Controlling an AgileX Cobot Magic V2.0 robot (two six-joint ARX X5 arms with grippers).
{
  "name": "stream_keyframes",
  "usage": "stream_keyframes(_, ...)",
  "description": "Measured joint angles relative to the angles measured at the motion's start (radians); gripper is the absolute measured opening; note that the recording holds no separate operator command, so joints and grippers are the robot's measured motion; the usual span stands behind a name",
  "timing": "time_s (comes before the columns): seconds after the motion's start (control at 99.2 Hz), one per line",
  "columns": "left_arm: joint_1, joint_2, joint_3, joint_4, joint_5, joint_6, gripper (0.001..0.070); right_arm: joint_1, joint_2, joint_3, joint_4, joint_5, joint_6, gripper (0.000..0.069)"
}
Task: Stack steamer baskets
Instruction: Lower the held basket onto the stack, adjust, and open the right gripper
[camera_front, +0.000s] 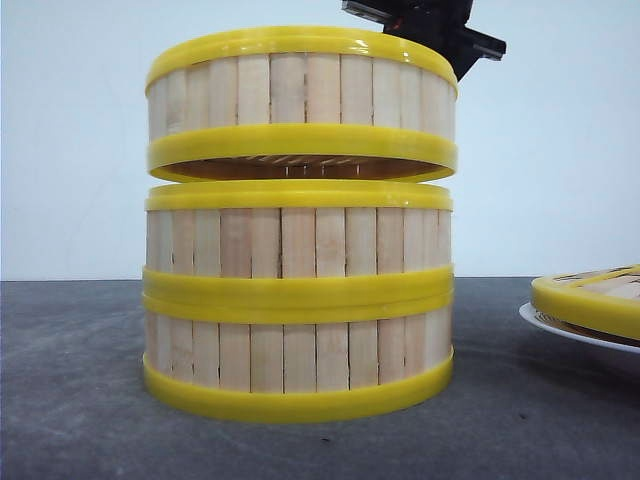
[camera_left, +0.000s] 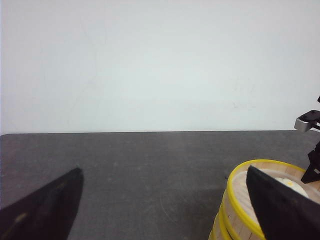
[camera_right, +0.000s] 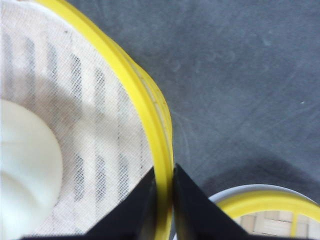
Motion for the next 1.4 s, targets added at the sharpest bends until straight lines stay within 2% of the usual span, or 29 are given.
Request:
stream_keyframes(0.282,0.0,0.0,0.0,0.0,0.0,0.0,0.0634,0.019,0.004,0.0,0.0,-0.013,-0.001,0.0024)
stream_keyframes(0.534,0.0,0.0,0.0,-0.002,0.0,0.0,0.0634,0.019,0.007,0.0,0.0,0.048,-0.002,0.0024)
stream_keyframes(0.988,0.0,0.0,0.0,-0.003,0.0,0.0,0.0634,0.018,0.011,0.0,0.0,0.043,-0.002,0.0027)
stream_keyframes(1.049,0.0,0.0,0.0,-0.003,0.0,0.0,0.0634,0.018,0.011,0.0,0.0,0.038,-0.002,0.005)
stream_keyframes(1.21,0.0,0.0,0.0,-0.003,0.0,0.0,0.0634,0.012,0.011,0.0,0.0,0.031,0.0,0.0182)
stream_keyframes(1.402,0.0,0.0,0.0,-0.003,0.0,0.0,0.0634,-0.003,0.011,0.0,0.0,0.033,0.0,0.0209)
